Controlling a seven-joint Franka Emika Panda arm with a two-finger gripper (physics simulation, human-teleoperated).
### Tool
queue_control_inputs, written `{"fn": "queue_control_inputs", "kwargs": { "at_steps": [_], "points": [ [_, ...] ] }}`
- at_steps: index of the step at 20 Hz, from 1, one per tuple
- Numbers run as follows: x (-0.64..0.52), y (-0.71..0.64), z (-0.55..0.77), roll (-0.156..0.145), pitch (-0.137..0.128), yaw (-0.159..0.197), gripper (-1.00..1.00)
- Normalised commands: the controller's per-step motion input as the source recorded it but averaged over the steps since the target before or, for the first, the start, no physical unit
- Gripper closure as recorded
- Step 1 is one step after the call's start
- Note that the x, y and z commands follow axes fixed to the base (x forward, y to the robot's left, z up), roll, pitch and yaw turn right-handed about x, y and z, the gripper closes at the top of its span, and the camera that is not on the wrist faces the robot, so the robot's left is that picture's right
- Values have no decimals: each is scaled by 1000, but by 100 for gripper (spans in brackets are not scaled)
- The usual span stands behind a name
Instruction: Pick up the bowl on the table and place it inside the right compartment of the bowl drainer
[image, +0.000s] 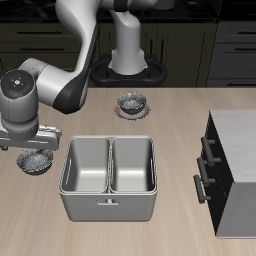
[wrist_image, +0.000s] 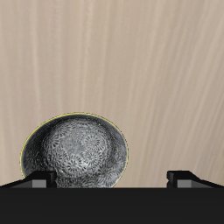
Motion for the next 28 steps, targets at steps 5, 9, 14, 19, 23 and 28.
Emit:
{"fn": "queue_control_inputs", "kwargs": {
  "at_steps": [5,9,14,19,23,28],
  "points": [
    [-25,8,-126,4,23,0,-100],
    [-84,-161,-176,-18,15,2,-100],
    [-49,-185,-80,-37,-6,8,-100],
    [-41,-131,-100,-18,11,-4,-100],
    [-48,-22,-192,-4,28,2,-100],
    [-24,1,-156,-5,28,-1,-100]
  ]
}}
